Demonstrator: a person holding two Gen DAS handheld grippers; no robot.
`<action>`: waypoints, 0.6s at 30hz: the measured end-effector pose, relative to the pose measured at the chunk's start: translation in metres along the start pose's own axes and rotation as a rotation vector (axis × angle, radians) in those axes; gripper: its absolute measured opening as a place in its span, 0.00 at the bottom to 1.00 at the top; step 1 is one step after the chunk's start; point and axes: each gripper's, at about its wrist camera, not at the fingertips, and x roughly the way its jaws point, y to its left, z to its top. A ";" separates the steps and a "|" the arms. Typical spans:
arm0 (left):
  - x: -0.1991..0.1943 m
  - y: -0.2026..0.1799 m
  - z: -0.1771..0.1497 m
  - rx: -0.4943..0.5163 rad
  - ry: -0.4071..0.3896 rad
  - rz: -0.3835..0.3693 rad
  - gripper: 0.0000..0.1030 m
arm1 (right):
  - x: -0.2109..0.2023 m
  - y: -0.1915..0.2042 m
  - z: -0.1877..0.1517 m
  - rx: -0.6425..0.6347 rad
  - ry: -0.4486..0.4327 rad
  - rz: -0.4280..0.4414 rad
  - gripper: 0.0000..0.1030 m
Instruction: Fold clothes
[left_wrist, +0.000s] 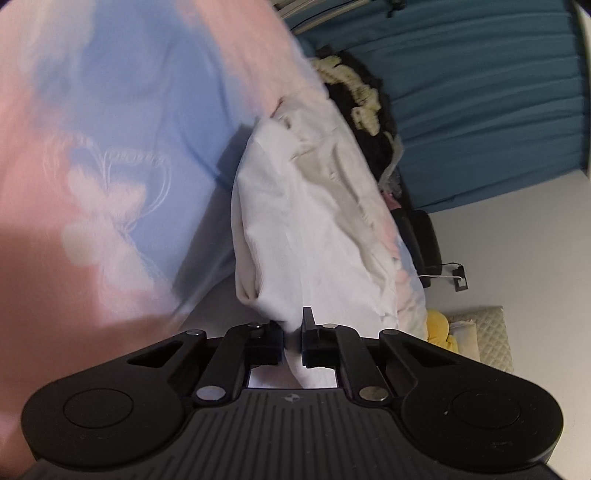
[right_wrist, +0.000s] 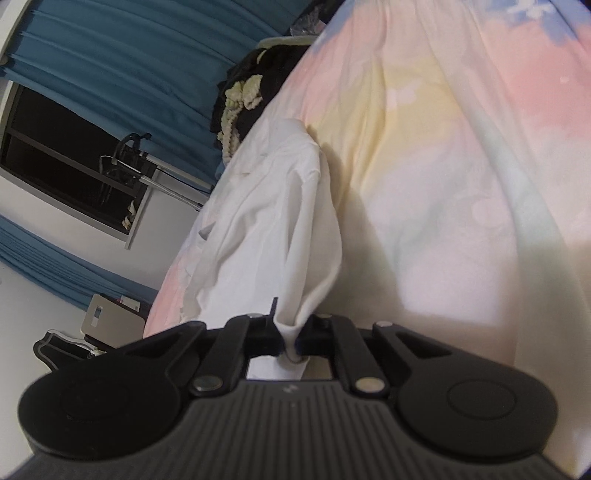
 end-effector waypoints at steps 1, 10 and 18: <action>-0.008 -0.004 -0.001 0.018 -0.009 -0.009 0.08 | -0.006 0.004 -0.001 0.000 -0.006 0.009 0.05; -0.101 -0.047 -0.036 0.175 -0.015 -0.107 0.08 | -0.096 0.023 -0.018 0.030 0.002 0.087 0.05; -0.134 -0.042 -0.054 0.087 0.035 -0.124 0.08 | -0.144 0.026 -0.026 0.100 0.015 0.093 0.05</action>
